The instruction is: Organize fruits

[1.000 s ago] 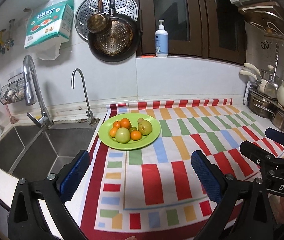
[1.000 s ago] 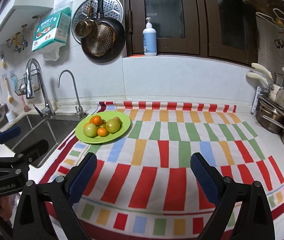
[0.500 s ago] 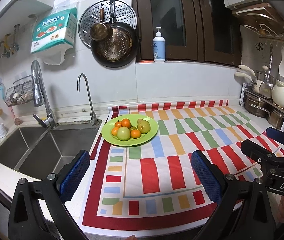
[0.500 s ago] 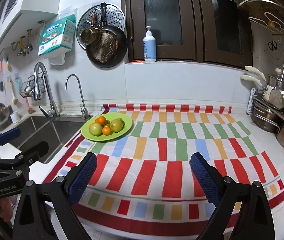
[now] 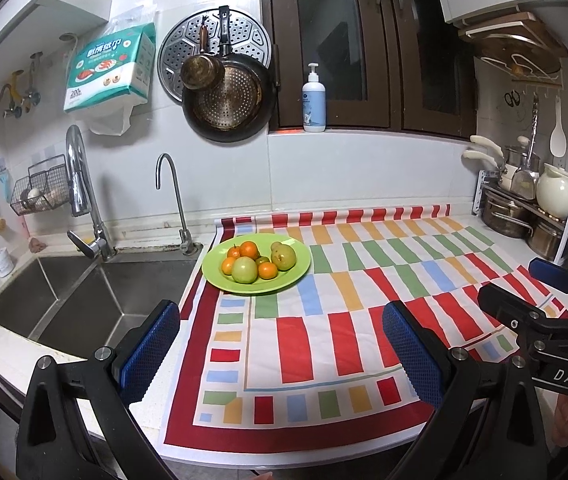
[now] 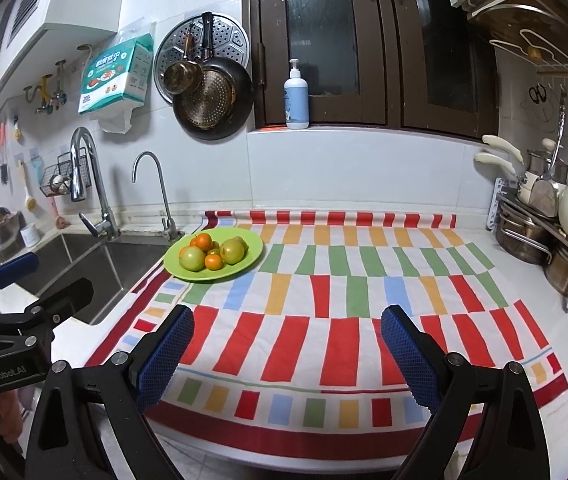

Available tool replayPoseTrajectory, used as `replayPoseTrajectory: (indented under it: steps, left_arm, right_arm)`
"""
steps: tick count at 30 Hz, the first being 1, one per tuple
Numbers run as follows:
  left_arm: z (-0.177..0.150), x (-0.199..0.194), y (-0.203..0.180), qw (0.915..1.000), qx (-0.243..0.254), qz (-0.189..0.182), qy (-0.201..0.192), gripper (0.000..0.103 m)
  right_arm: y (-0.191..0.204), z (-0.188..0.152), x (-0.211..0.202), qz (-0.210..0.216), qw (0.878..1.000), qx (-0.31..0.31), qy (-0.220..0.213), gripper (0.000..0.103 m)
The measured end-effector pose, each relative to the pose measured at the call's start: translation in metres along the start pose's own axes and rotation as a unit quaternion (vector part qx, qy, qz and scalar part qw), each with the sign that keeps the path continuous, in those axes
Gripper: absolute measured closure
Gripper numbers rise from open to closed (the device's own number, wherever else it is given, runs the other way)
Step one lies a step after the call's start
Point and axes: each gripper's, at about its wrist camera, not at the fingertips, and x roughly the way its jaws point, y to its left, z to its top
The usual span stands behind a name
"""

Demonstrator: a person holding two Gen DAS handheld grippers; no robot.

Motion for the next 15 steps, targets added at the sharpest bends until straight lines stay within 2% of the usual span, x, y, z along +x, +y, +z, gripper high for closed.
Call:
replayPoseTrajectory:
  steps: [15]
  left_arm:
    - [0.0011, -0.0050, -0.0009, 1.0000, 0.000, -0.007, 0.001, 0.000]
  right_arm:
    - [-0.0005, 0.0004, -0.0049, 0.002, 1.000, 0.001, -0.003, 0.008]
